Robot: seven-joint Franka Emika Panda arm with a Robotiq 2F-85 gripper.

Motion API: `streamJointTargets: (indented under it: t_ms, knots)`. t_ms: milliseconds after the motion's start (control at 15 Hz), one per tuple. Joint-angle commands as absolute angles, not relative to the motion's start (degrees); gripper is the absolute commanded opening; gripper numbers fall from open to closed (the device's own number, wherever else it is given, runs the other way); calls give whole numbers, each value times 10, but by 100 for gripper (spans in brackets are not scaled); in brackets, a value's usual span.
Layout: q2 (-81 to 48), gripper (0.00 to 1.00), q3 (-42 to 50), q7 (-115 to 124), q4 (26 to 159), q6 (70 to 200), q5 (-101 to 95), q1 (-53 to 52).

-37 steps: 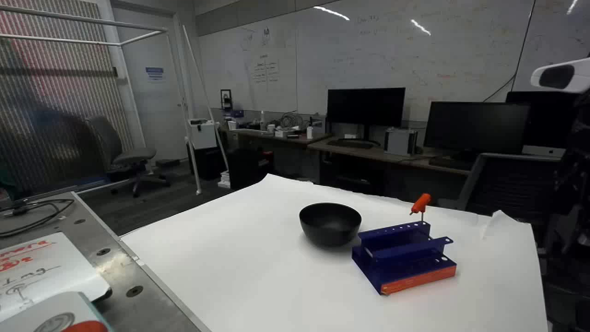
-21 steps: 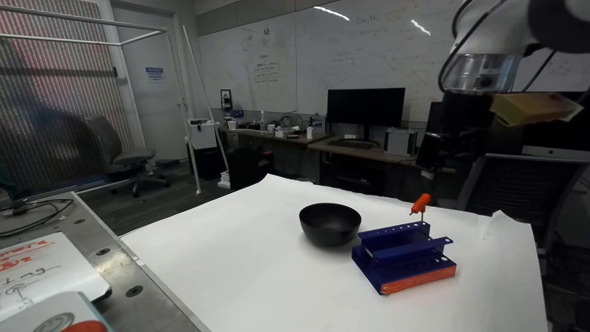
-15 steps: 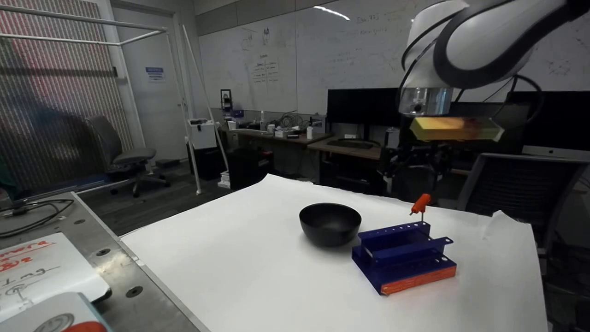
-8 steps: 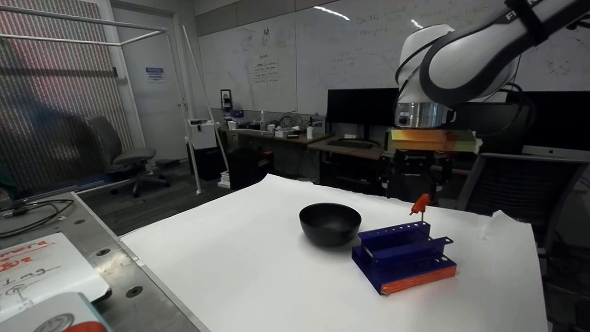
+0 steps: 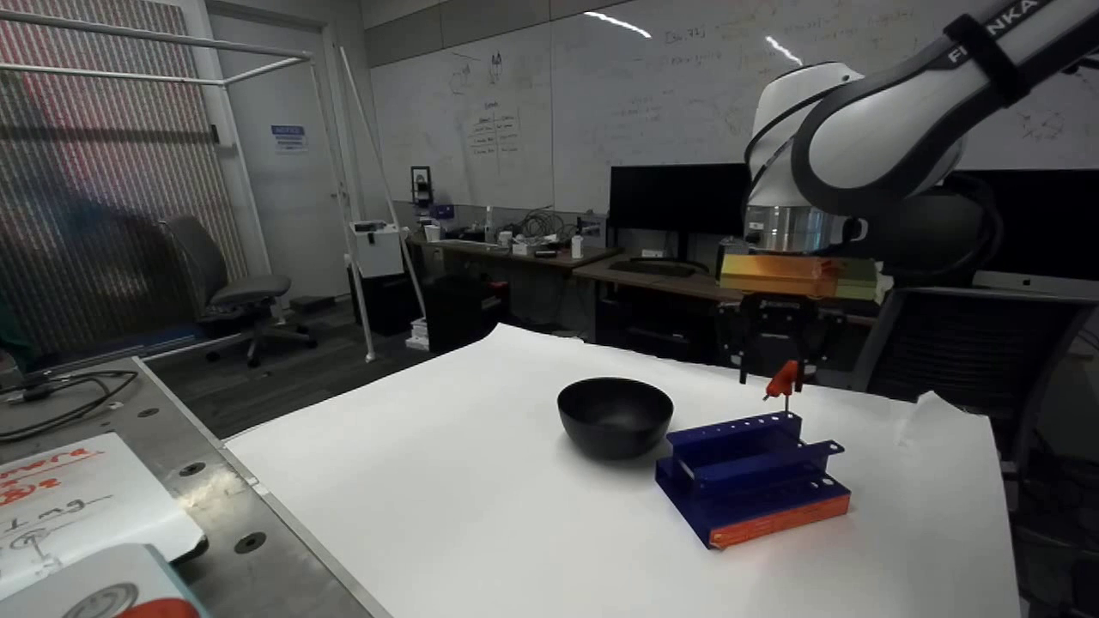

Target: Take the orange screwdriver from the blue surface and put it in the bowl

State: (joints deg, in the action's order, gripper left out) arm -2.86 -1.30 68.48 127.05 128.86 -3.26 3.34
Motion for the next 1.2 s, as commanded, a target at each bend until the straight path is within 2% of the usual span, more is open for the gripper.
streamJointTargets:
  t_ms: [0,267,333,400,800,1133]
  knots:
    - [-21,33,4,733,1285,1309,-74,22]
    - [-12,2,9,739,1296,1299,-93,23]
    - [-4,1,8,731,1297,1291,-93,21]
    - [9,5,4,725,1298,1281,-95,19]
    - [85,5,-22,701,1269,1211,-133,-2]
    - [124,5,-44,684,1256,1288,-141,-1]
